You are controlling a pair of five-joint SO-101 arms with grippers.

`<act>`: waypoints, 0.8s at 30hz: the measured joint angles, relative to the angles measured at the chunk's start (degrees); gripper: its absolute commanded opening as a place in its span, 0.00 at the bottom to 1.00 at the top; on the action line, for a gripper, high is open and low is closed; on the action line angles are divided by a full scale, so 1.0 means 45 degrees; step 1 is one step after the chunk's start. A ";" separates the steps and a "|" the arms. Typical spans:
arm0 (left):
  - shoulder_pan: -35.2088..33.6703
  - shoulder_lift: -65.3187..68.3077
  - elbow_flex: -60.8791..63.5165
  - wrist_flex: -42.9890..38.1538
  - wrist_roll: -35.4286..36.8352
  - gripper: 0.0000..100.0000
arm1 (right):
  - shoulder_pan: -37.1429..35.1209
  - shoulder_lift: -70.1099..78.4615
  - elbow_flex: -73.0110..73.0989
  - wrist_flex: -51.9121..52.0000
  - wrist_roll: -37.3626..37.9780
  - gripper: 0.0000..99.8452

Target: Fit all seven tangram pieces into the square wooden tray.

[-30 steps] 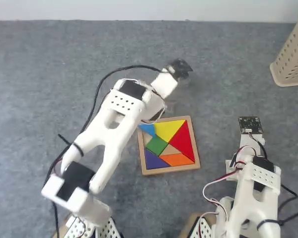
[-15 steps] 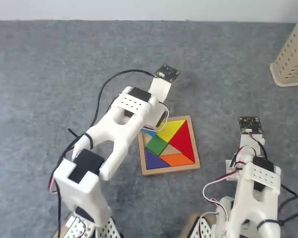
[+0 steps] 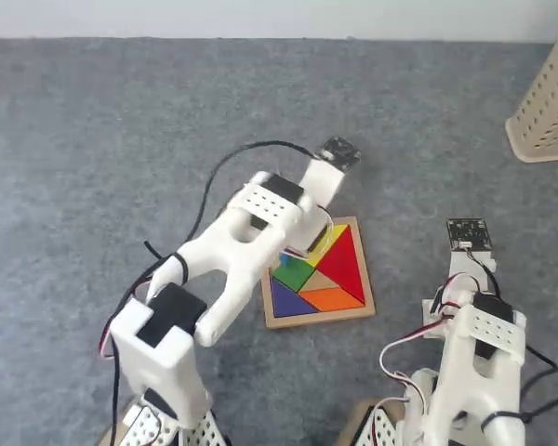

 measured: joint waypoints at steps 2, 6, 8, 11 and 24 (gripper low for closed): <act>0.0000 0.0000 0.0000 0.0000 0.0000 0.01 | 0.0000 0.0000 0.0000 0.0000 0.0000 0.08; 0.0000 0.0000 0.0000 0.0000 -0.0469 0.01 | 0.0000 0.0000 0.0000 0.0000 0.0000 0.08; 0.0000 0.0000 0.0059 0.0000 -0.0508 0.01 | 0.0000 0.0000 0.0000 0.0000 0.0000 0.08; 0.0000 0.0000 0.0469 -0.0020 -0.0586 0.01 | 0.0000 0.0000 0.0000 0.0000 0.0000 0.08; -0.0332 -0.0899 0.1270 -0.0020 -0.0957 0.01 | 0.0000 0.0000 0.0000 0.0000 0.0000 0.08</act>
